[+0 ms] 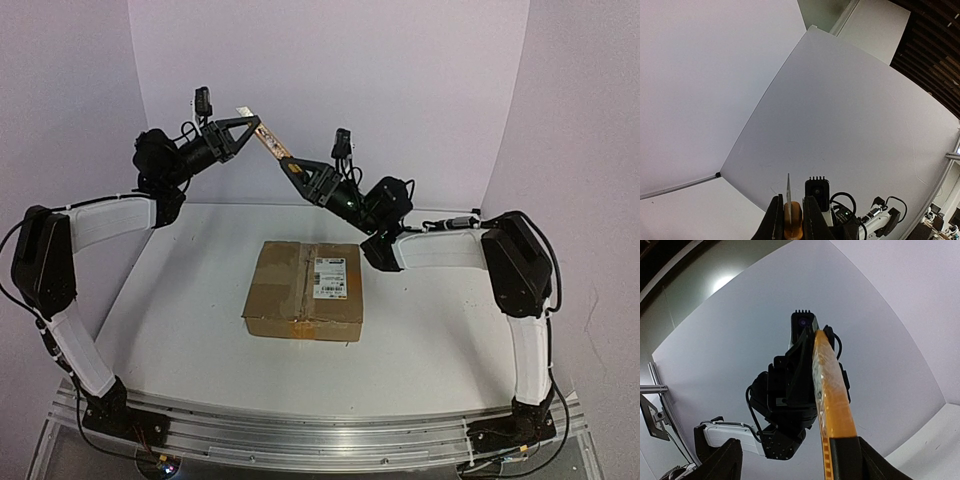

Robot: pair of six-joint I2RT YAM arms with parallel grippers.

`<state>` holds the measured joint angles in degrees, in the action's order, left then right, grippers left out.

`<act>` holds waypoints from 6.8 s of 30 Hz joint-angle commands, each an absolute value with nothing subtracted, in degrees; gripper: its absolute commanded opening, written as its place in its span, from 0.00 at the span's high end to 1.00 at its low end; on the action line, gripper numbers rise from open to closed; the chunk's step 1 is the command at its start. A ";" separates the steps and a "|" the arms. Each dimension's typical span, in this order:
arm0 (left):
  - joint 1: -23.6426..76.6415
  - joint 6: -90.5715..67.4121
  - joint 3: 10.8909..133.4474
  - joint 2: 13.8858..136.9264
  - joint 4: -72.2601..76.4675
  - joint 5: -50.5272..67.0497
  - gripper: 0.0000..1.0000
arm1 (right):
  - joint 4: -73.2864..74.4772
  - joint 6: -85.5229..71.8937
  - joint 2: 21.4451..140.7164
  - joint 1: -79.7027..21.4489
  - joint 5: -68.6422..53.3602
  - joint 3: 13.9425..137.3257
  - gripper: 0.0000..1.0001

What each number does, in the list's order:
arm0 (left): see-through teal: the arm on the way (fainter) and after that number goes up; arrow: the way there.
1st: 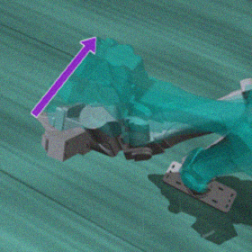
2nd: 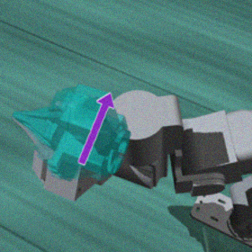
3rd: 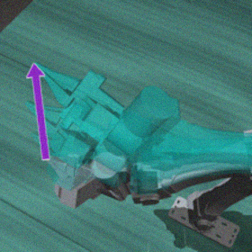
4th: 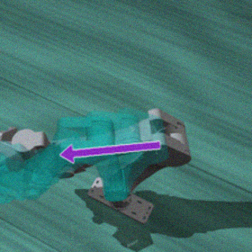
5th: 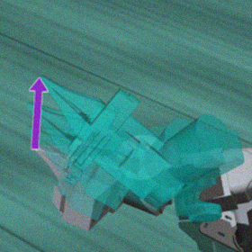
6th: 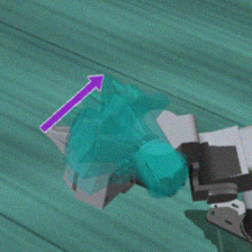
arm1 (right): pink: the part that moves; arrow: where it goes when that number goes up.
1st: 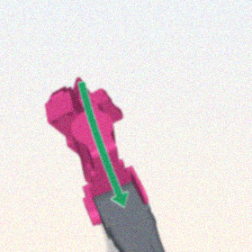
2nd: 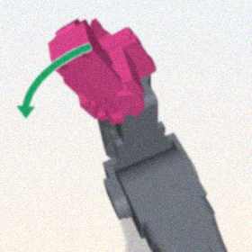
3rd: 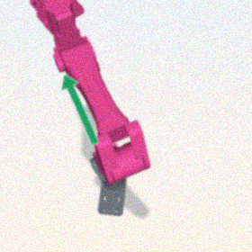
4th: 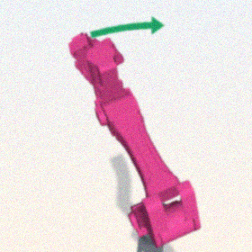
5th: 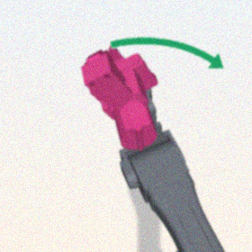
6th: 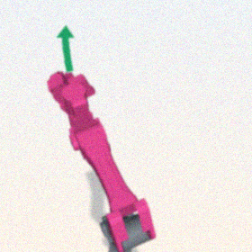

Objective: Unpack the express box

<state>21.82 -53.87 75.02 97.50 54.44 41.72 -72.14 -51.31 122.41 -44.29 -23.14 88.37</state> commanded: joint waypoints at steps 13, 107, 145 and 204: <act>23.38 -52.45 77.78 97.43 57.48 40.52 1.00 | -71.87 -53.08 122.70 -43.77 -24.19 94.07 0.67; 24.88 58.49 88.72 94.94 -32.46 65.60 1.00 | 28.78 13.32 113.70 -47.30 -26.91 115.28 0.65; 17.44 92.26 68.10 103.90 -19.91 40.40 0.25 | 21.54 -30.51 100.10 -39.86 19.47 86.75 1.00; 27.42 128.87 75.29 114.50 -29.68 40.84 0.22 | 36.79 -21.36 117.35 -50.34 23.78 107.15 1.00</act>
<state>27.31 114.08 75.59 114.54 -25.01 41.37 37.04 -21.89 119.02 -49.60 21.60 107.44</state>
